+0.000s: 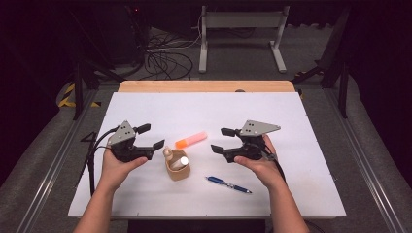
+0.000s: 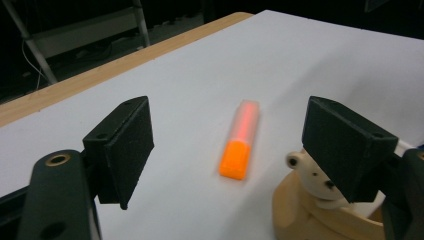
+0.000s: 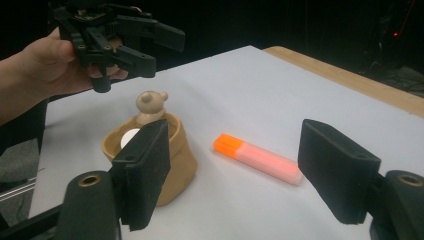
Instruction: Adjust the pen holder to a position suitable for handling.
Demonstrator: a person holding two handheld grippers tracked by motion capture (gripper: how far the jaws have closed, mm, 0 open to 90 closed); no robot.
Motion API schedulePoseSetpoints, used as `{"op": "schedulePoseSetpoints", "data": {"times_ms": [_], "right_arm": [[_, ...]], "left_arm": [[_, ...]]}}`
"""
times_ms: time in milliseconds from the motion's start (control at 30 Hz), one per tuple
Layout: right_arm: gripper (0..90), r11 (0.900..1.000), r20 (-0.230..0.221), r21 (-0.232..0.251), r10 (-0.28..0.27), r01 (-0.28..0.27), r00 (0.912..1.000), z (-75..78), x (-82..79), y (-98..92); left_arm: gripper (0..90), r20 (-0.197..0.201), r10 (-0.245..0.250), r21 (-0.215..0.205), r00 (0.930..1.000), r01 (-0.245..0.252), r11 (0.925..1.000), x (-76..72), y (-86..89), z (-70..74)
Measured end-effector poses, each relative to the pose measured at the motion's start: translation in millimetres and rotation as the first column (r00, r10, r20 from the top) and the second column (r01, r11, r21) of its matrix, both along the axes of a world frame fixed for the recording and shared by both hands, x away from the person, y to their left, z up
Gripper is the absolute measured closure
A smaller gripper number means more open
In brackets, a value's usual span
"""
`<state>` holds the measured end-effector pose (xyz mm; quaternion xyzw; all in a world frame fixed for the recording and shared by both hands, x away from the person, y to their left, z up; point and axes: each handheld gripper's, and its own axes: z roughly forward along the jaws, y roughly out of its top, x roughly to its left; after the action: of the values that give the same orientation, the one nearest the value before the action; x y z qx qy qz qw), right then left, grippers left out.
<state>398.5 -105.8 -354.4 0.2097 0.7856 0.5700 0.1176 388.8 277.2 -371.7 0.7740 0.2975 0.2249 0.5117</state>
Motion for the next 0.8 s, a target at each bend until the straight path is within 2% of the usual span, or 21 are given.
{"op": "schedulePoseSetpoints", "data": {"times_ms": [67,133,267,367,533,733,800], "right_arm": [[30.1,1.0,0.012,0.001,-0.011,0.011,0.9999,1.3,0.6,-5.4],[30.1,1.0,0.019,0.007,-0.016,0.016,0.9997,2.4,1.4,-9.8],[30.2,1.0,0.035,-0.003,-0.02,0.02,0.9992,3.6,1.7,-13.9],[30.2,1.0,0.036,-0.011,-0.023,0.023,0.9991,3.4,2.1,-15.6],[30.2,1.0,0.03,-0.012,-0.024,0.024,0.9993,2.8,3.0,-16.5],[30.3,1.0,0.024,-0.015,-0.024,0.025,0.9994,2.2,3.9,-17.0],[30.3,1.0,0.024,-0.015,-0.026,0.026,0.9994,2.2,4.1,-17.5]], "left_arm": [[22.3,-0.009,0.001,0.007,1.0,-0.001,1.0,7.0,1.7,-1.5],[24.2,-0.018,-0.008,-0.002,0.9998,0.008,1.0,13.8,2.8,-3.6],[27.4,-0.022,-0.026,-0.002,0.9994,0.026,0.9997,25.9,1.4,-8.1],[28.1,-0.042,-0.033,0.002,0.9986,0.033,0.9995,35.4,-2.2,-13.4],[29.1,-0.07,-0.037,0.03,0.9968,0.039,0.9988,49.2,-10.5,-20.9],[33.3,-0.116,-0.082,0.046,0.9899,0.088,0.995,59.9,-24.6,-29.7],[36.0,-0.12,-0.097,0.052,0.988,0.104,0.9932,62.5,-27.9,-31.5]]}}
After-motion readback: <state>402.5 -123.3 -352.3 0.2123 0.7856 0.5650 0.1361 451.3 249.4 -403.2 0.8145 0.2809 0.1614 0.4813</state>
